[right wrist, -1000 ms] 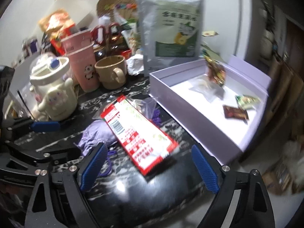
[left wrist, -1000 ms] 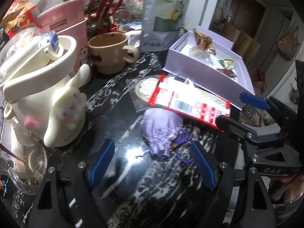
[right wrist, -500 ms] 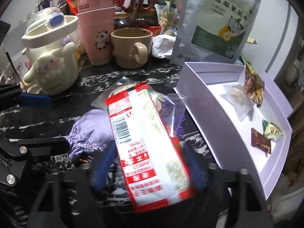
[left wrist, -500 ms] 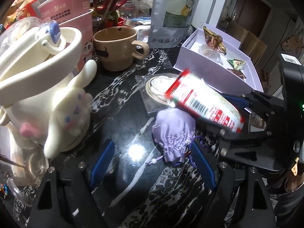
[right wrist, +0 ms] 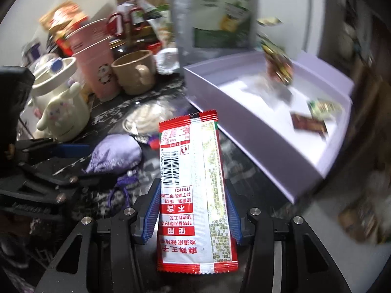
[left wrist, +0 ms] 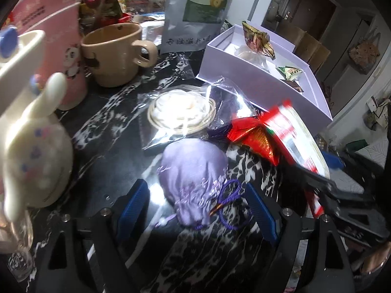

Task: Organize soft objects
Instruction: 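Grasp the red-and-white wafer packet with the right tool while the left tool grasps the purple pouch, then lift the purple pouch and wafer packet and carry them toward the lavender box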

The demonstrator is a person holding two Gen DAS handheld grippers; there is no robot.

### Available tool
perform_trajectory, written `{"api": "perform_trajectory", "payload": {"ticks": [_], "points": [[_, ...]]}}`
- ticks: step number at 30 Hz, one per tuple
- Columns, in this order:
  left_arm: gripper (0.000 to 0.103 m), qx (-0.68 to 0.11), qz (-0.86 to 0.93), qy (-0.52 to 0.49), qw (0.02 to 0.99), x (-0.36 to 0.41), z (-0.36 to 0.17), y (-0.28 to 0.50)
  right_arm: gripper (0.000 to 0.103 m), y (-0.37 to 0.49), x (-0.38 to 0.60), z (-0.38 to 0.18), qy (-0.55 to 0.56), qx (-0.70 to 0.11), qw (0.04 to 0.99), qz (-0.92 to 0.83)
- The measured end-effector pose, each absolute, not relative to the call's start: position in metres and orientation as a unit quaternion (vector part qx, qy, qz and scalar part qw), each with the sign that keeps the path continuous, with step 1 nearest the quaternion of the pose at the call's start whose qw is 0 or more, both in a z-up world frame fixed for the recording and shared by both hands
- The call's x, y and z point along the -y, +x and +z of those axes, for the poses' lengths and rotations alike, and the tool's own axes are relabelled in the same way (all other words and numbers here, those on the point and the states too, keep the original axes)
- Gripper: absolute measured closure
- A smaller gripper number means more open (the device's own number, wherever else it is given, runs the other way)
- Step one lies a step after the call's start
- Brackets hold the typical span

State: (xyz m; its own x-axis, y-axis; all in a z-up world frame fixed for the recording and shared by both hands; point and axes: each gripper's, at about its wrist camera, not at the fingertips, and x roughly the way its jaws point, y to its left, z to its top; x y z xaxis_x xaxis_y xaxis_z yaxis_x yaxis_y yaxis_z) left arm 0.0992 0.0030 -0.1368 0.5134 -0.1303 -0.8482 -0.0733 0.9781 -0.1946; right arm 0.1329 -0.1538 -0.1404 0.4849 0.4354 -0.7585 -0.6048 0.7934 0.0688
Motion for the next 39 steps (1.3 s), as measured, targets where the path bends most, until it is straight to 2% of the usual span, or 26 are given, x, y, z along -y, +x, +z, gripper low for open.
{"api": "perform_trajectory", "payload": {"ticks": [4, 6, 8, 13, 39], "points": [[0.023, -0.489, -0.010, -0.096, 0.867, -0.001, -0.143, 0.108, 0.055, 0.129, 0.173, -0.145, -0.068, -0.423, 0.857, 0.286], [0.031, -0.484, -0.007, -0.088, 0.870, 0.001, -0.143, 0.110, 0.055, 0.127, 0.180, -0.145, -0.057, -0.425, 0.861, 0.275], [0.045, -0.481, 0.003, -0.071, 0.874, 0.004, -0.143, 0.110, 0.055, 0.126, 0.185, -0.145, -0.051, -0.425, 0.863, 0.267], [0.053, -0.476, -0.003, -0.109, 0.873, 0.000, -0.141, 0.102, 0.055, 0.120, 0.188, -0.145, -0.042, -0.427, 0.863, 0.268], [0.053, -0.421, -0.004, -0.100, 0.902, 0.028, -0.093, 0.021, 0.055, 0.056, 0.187, -0.140, -0.015, -0.407, 0.861, 0.303]]}}
